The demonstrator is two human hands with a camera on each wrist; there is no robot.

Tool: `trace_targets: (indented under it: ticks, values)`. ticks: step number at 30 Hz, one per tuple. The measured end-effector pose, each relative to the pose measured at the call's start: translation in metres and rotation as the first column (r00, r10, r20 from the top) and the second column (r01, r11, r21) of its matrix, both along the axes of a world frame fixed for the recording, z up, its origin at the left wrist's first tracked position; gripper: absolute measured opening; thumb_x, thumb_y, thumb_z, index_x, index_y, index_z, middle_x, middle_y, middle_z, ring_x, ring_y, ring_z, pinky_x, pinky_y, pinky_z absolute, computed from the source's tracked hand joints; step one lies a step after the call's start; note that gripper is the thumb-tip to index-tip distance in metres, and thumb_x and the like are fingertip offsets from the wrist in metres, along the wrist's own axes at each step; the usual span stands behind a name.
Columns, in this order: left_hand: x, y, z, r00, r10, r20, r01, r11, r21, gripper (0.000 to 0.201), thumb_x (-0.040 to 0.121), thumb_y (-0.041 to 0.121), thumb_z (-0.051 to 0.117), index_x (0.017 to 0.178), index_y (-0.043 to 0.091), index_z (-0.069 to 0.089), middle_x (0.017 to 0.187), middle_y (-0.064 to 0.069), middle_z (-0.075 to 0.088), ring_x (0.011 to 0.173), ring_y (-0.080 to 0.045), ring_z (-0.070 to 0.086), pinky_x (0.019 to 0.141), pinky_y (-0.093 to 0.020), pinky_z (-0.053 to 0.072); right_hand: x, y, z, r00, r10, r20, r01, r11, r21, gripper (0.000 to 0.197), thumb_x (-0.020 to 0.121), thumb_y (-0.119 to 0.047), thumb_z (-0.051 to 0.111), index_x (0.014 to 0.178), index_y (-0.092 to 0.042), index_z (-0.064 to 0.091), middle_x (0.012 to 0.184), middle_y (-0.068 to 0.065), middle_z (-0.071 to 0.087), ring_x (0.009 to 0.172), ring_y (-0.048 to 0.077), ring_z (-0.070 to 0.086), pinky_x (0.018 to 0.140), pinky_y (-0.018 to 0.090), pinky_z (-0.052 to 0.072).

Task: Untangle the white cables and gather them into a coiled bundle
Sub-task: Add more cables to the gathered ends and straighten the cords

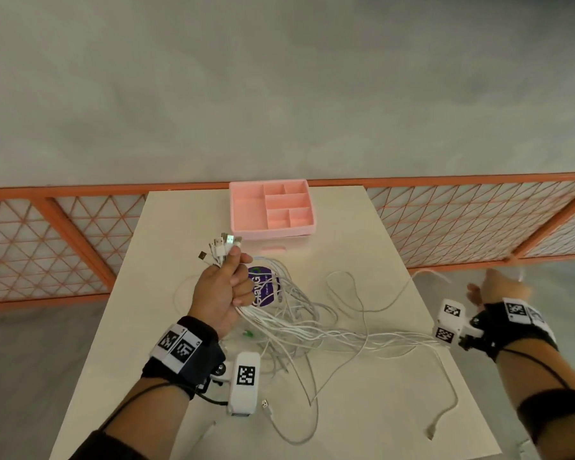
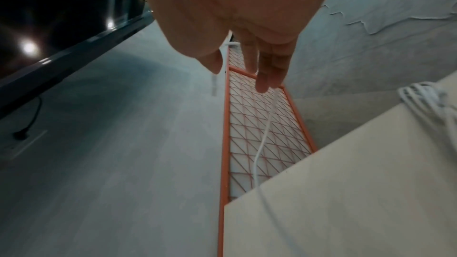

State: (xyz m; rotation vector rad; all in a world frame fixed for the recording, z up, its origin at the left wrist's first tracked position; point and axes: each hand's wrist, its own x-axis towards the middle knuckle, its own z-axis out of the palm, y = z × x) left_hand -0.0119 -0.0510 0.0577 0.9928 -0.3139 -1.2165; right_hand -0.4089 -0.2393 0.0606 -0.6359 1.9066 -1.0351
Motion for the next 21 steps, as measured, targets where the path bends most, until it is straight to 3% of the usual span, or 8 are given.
trace_targets:
  ticks: [4,6,9,11,12,13,16,21]
  values:
    - [-0.015,-0.010,0.022,0.998,-0.043,0.037,0.046,0.996,-0.081,0.032,0.100,0.038,0.050,0.085,0.012,0.061,0.055,0.007,0.028,0.042,-0.004,0.021,0.036,-0.018,0.023,0.061,0.031,0.000,0.975,0.220,-0.030,-0.221,0.953,-0.208,0.038,0.096,-0.033,0.056,0.127,-0.010,0.055,0.105,0.009,0.071,0.092,0.027,0.070,0.077,0.037,0.054]
    - [-0.024,-0.016,0.032,0.997,-0.038,0.066,0.045,0.993,-0.105,0.033,0.101,0.038,0.048,0.085,0.012,0.061,0.055,0.006,0.028,0.043,-0.005,0.021,0.037,-0.018,0.024,0.107,0.055,0.014,0.866,0.494,-0.071,-0.479,0.782,-0.399,0.025,0.095,-0.028,0.061,0.113,-0.011,0.066,0.097,0.008,0.074,0.089,0.029,0.071,0.075,0.037,0.053]
    - [-0.036,-0.026,0.048,0.991,-0.004,0.132,0.021,0.992,-0.124,0.033,0.103,0.037,0.048,0.086,0.011,0.061,0.056,0.005,0.028,0.043,-0.006,0.020,0.038,-0.019,0.021,0.170,0.094,0.040,0.487,0.855,-0.180,-0.812,0.367,-0.455,0.026,0.089,-0.015,0.071,0.113,-0.022,0.065,0.094,0.003,0.074,0.086,0.013,0.069,0.080,0.029,0.053]
    - [-0.041,-0.032,0.058,0.989,0.012,0.147,0.010,0.989,-0.149,0.033,0.103,0.036,0.049,0.086,0.010,0.060,0.056,0.005,0.027,0.043,-0.006,0.020,0.038,-0.020,0.021,0.203,0.116,0.049,0.175,0.959,-0.225,-0.933,0.089,-0.349,0.036,0.083,-0.020,0.078,0.114,-0.029,0.061,0.094,-0.001,0.073,0.085,0.011,0.069,0.082,0.029,0.057]
    - [-0.042,-0.034,0.062,0.989,0.017,0.147,0.007,0.987,-0.162,0.033,0.102,0.036,0.049,0.086,0.010,0.060,0.055,0.005,0.027,0.043,-0.006,0.020,0.038,-0.020,0.021,0.214,0.121,0.046,0.089,0.958,-0.273,-0.961,0.009,-0.278,0.028,0.083,-0.024,0.078,0.105,-0.031,0.063,0.088,-0.005,0.072,0.078,0.010,0.069,0.078,0.029,0.057]
    - [-0.040,-0.034,0.066,0.989,0.022,0.146,0.004,0.985,-0.172,0.033,0.102,0.037,0.050,0.085,0.010,0.060,0.055,0.005,0.027,0.042,-0.006,0.020,0.038,-0.020,0.020,0.221,0.123,0.040,0.052,0.944,-0.325,-0.973,-0.025,-0.228,0.015,0.086,-0.027,0.076,0.091,-0.033,0.063,0.075,-0.011,0.070,0.066,0.007,0.065,0.069,0.026,0.056]
    - [-0.026,-0.034,0.073,0.988,0.050,0.147,-0.019,0.978,-0.207,0.035,0.101,0.039,0.050,0.083,0.012,0.061,0.054,0.006,0.028,0.043,-0.006,0.020,0.040,-0.020,0.018,0.218,0.111,0.013,0.073,0.893,-0.443,-0.995,0.033,-0.097,0.036,0.091,-0.034,0.068,0.059,-0.036,0.052,0.050,-0.019,0.055,0.048,-0.002,0.050,0.052,0.013,0.035]
    - [0.003,-0.026,0.069,0.987,0.128,0.101,-0.105,0.972,-0.208,0.034,0.103,0.040,0.048,0.084,0.014,0.060,0.053,0.008,0.029,0.043,-0.005,0.020,0.042,-0.021,0.016,0.173,0.085,-0.043,0.071,0.866,-0.495,-0.978,0.159,0.137,0.040,0.090,-0.047,0.064,0.061,-0.020,0.056,0.051,-0.005,0.048,0.048,0.006,0.044,0.054,0.027,0.036]
